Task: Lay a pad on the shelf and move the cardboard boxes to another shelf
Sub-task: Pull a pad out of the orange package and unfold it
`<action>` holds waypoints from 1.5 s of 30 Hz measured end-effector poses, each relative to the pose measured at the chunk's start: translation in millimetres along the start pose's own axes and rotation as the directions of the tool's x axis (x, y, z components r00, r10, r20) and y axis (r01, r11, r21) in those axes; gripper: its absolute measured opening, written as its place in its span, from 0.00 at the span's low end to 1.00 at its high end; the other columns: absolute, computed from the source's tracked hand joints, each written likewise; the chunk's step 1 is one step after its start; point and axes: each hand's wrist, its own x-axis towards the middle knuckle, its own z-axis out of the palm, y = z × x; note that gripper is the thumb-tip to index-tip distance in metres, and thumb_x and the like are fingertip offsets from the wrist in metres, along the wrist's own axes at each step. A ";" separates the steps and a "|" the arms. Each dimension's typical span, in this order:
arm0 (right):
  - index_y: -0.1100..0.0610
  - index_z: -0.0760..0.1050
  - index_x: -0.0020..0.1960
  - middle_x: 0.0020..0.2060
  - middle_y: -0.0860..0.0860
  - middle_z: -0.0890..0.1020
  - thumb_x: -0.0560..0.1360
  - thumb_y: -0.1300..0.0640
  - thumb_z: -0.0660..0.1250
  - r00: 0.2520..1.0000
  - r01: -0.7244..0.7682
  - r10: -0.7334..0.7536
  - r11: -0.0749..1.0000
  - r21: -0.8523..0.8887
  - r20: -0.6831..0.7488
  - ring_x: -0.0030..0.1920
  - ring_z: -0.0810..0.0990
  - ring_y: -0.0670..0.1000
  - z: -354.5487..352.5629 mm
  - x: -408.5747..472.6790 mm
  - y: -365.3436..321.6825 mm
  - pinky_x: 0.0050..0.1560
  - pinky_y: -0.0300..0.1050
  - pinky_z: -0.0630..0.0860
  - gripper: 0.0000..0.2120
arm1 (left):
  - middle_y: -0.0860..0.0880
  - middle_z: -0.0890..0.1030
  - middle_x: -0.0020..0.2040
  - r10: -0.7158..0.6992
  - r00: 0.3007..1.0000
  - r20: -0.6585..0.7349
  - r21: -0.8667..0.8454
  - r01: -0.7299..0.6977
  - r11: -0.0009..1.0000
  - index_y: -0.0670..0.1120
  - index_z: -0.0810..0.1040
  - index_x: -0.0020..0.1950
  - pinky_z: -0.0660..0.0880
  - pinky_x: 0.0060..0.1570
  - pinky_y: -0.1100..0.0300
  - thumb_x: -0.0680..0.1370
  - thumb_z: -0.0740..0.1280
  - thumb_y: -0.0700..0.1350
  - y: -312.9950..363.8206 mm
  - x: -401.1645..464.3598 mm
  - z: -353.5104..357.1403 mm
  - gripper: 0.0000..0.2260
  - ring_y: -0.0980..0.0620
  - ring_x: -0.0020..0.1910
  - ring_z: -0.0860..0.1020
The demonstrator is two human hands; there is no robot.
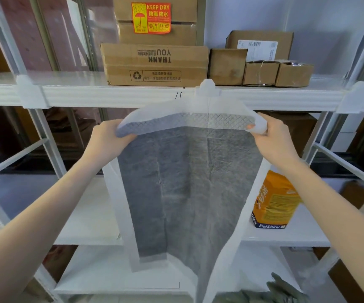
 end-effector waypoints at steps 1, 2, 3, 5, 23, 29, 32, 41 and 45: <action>0.55 0.75 0.61 0.46 0.56 0.81 0.76 0.68 0.58 1.000 -0.004 0.004 1.000 0.001 -0.003 0.47 0.78 0.55 -1.6 0.6 0.0 0.36 0.36 0.69 0.17 | 0.50 0.79 0.34 -0.017 1.000 0.002 0.003 0.017 1.000 0.49 0.77 0.36 0.69 0.34 0.58 0.76 0.67 0.48 -0.8 0.2 -1.1 0.08 0.48 0.39 0.76; 0.55 0.75 0.62 0.46 0.53 0.80 0.76 0.69 0.58 1.000 -0.009 0.009 1.000 0.000 -0.007 0.43 0.77 0.52 -3.2 1.3 0.0 0.33 0.29 0.66 0.18 | 0.51 0.79 0.34 -0.037 0.999 0.006 0.008 0.037 0.999 0.52 0.75 0.35 0.69 0.34 0.57 0.75 0.67 0.49 -1.2 0.5 -1.8 0.09 0.48 0.38 0.77; 0.54 0.74 0.64 0.47 0.52 0.79 0.77 0.69 0.57 1.000 -0.014 0.014 1.000 0.001 -0.013 0.41 0.76 0.49 -4.3 2.3 -0.3 0.31 0.27 0.66 0.20 | 0.51 0.79 0.34 -0.054 0.999 0.011 0.016 0.053 0.998 0.54 0.75 0.34 0.70 0.34 0.56 0.75 0.67 0.49 -1.4 0.6 -2.1 0.09 0.47 0.39 0.78; 0.54 0.72 0.65 0.48 0.51 0.78 0.76 0.70 0.57 1.000 -0.018 0.018 1.000 0.009 -0.022 0.42 0.76 0.54 -6.1 4.3 -1.0 0.32 0.30 0.66 0.21 | 0.50 0.79 0.35 -0.067 0.997 0.023 0.040 0.066 0.997 0.54 0.75 0.35 0.70 0.33 0.58 0.74 0.67 0.47 0.9 -0.1 -1.5 0.07 0.46 0.39 0.78; 0.54 0.78 0.52 0.44 0.46 0.81 0.78 0.61 0.59 0.985 0.089 -0.111 0.983 0.158 0.136 0.48 0.77 0.48 2.3 4.8 -29.3 0.48 0.40 0.69 0.10 | 0.58 0.74 0.57 0.153 0.935 0.319 -0.059 -0.141 0.988 0.55 0.66 0.70 0.68 0.52 0.62 0.71 0.72 0.54 65.2 -10.8 38.1 0.29 0.57 0.55 0.72; 0.49 0.78 0.51 0.44 0.40 0.80 0.75 0.60 0.66 0.989 0.082 -0.100 0.984 0.157 0.110 0.45 0.77 0.39 8.1 1.7 -18.1 0.43 0.30 0.70 0.08 | 0.52 0.78 0.33 0.207 0.944 0.258 -0.199 -0.157 0.967 0.49 0.79 0.42 0.62 0.26 0.69 0.78 0.63 0.49 75.8 -12.8 52.7 0.09 0.57 0.31 0.72; 0.46 0.75 0.54 0.47 0.37 0.79 0.71 0.55 0.71 0.995 0.016 -0.033 0.986 0.164 0.097 0.51 0.77 0.42 9.6 -10.6 -4.3 0.48 0.38 0.72 0.13 | 0.52 0.80 0.35 0.249 0.949 0.193 -0.235 -0.201 0.951 0.52 0.79 0.40 0.64 0.33 0.67 0.79 0.61 0.47 77.4 -12.9 47.0 0.10 0.60 0.33 0.72; 0.55 0.78 0.56 0.50 0.50 0.81 0.76 0.57 0.65 0.914 -0.319 0.268 0.938 0.134 0.303 0.51 0.77 0.49 45.9 -49.0 39.2 0.44 0.41 0.72 0.10 | 0.48 0.78 0.36 0.217 0.973 0.079 -0.157 -0.203 0.967 0.52 0.73 0.34 0.66 0.36 0.65 0.79 0.61 0.46 71.6 3.4 32.7 0.13 0.48 0.40 0.74; 0.53 0.76 0.56 0.50 0.50 0.80 0.78 0.60 0.62 0.925 -0.334 0.253 0.896 0.292 0.282 0.50 0.79 0.50 46.5 -48.7 32.1 0.50 0.43 0.74 0.09 | 0.48 0.82 0.44 0.242 0.964 0.113 -0.021 -0.241 0.970 0.51 0.77 0.45 0.69 0.42 0.57 0.77 0.65 0.52 56.0 11.1 30.2 0.05 0.47 0.48 0.79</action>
